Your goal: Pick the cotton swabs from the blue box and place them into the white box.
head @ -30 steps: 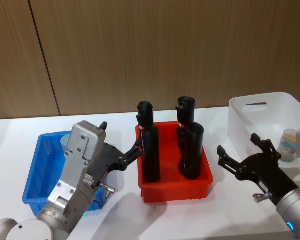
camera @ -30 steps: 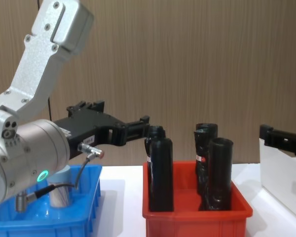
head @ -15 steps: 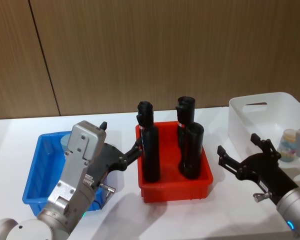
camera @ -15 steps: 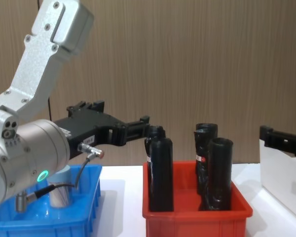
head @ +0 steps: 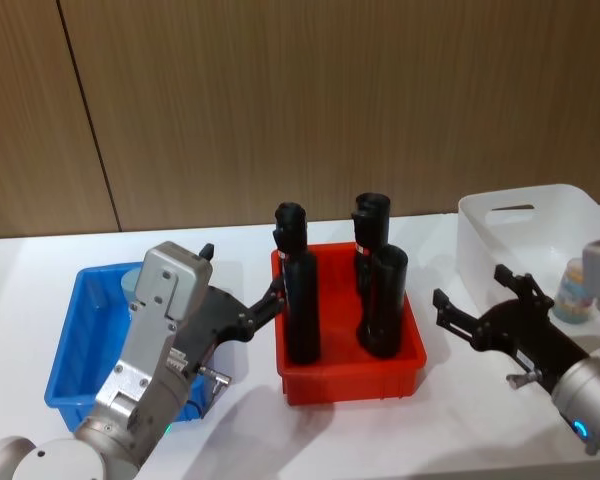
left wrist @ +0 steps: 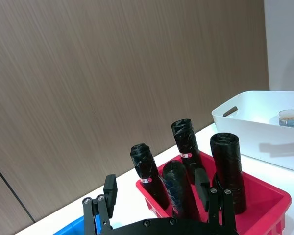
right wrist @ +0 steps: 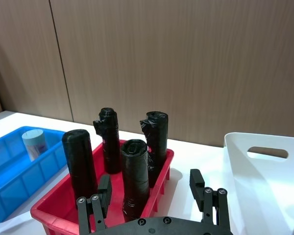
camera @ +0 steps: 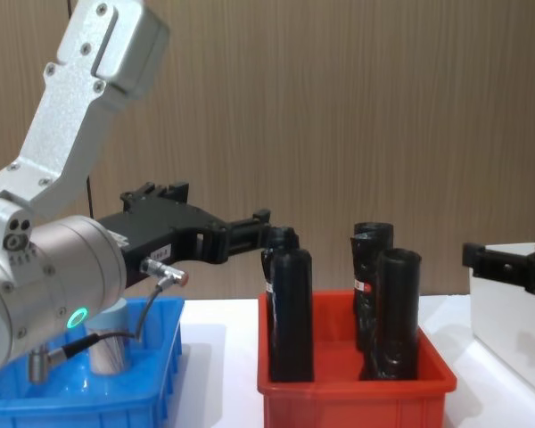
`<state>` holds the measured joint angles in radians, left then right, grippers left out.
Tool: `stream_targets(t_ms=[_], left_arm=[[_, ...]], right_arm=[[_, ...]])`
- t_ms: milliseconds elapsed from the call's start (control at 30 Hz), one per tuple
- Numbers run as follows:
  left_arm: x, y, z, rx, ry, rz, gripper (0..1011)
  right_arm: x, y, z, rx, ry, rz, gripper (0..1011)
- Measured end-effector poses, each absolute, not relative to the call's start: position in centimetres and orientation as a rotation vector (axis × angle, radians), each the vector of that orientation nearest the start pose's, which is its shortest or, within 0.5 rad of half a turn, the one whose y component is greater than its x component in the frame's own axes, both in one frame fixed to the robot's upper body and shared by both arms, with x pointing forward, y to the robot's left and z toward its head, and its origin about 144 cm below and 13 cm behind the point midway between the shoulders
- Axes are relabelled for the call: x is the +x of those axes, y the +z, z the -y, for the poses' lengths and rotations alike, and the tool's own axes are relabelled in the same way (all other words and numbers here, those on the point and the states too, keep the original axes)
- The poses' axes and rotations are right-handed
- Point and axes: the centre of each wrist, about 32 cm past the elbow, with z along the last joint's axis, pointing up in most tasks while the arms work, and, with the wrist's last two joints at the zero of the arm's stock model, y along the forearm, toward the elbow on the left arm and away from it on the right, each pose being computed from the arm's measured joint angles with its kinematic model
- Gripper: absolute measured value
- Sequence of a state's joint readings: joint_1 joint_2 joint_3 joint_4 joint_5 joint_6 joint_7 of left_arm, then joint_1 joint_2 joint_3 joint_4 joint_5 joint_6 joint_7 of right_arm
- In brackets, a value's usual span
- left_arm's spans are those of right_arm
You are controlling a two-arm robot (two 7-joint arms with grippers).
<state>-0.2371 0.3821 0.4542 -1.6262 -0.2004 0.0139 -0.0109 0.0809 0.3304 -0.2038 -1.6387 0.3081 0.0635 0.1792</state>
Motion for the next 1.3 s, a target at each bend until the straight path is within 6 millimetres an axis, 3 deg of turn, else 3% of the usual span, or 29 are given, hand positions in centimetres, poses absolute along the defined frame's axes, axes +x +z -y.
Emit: stream_targets(t_ms=[567, 1300], left_arm=[[49.2, 120.4, -19.8, 0.061, 1.124, 0.267, 1003], [49.2, 120.4, -19.8, 0.061, 1.124, 0.268, 1003]], right_arm=[[52.4, 117.6, 26.7, -0.014, -1.011, 0.006, 1002], [57.5, 116.2, 26.6, 0.002, -0.909, -0.023, 1002]])
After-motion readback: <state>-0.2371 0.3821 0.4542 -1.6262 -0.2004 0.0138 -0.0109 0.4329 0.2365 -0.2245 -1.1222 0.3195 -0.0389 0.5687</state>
